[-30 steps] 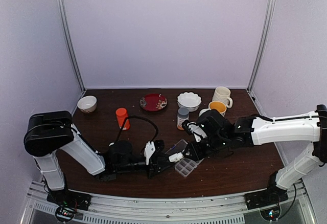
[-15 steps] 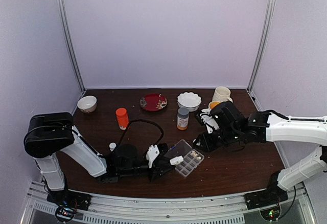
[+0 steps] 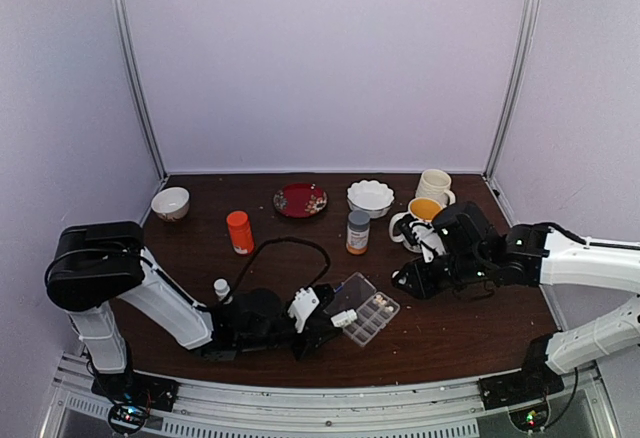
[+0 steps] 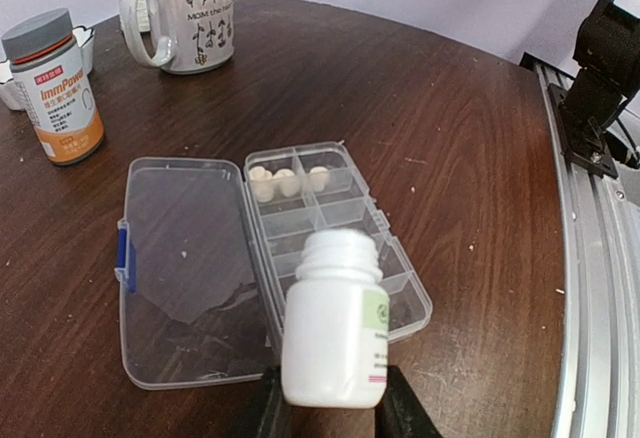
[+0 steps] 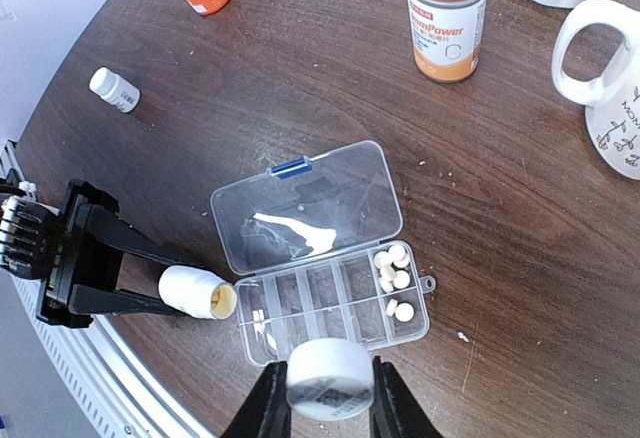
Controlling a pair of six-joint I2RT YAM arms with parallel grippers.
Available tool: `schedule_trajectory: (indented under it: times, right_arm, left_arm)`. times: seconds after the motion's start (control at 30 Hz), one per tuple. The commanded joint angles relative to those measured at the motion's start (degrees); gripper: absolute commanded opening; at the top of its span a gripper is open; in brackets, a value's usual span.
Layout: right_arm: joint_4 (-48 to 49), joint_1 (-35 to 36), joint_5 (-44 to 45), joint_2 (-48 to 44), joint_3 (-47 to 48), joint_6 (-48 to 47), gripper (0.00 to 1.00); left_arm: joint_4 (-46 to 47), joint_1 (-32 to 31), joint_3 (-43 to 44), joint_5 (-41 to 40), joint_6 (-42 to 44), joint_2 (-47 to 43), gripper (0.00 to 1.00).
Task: Sort the pills into containers
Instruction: Pour the pill into the compartment of the pill container.
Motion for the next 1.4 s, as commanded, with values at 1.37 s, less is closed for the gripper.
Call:
schedule_trajectory:
  times: [1.37]
  right_arm:
    - [14.44, 5.01, -10.57, 2.93, -6.64, 4.71, 0.00]
  left_arm:
    - [-24.37, -3.05, 7.95, -6.47, -6.23, -4.77, 0.00]
